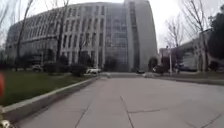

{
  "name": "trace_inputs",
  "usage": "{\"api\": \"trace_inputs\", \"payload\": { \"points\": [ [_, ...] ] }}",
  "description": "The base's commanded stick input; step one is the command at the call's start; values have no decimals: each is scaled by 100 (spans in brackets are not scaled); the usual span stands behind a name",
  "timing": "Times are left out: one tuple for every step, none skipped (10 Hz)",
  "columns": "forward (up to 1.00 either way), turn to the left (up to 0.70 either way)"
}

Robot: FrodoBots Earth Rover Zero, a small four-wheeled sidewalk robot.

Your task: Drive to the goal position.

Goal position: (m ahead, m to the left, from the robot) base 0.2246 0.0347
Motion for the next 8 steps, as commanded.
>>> {"api": "trace_inputs", "payload": {
  "points": [
    [70, 0],
    [70, 0],
    [70, 0],
    [70, 0],
    [70, 0],
    [70, 0],
    [70, 0],
    [70, 0]
  ]
}}
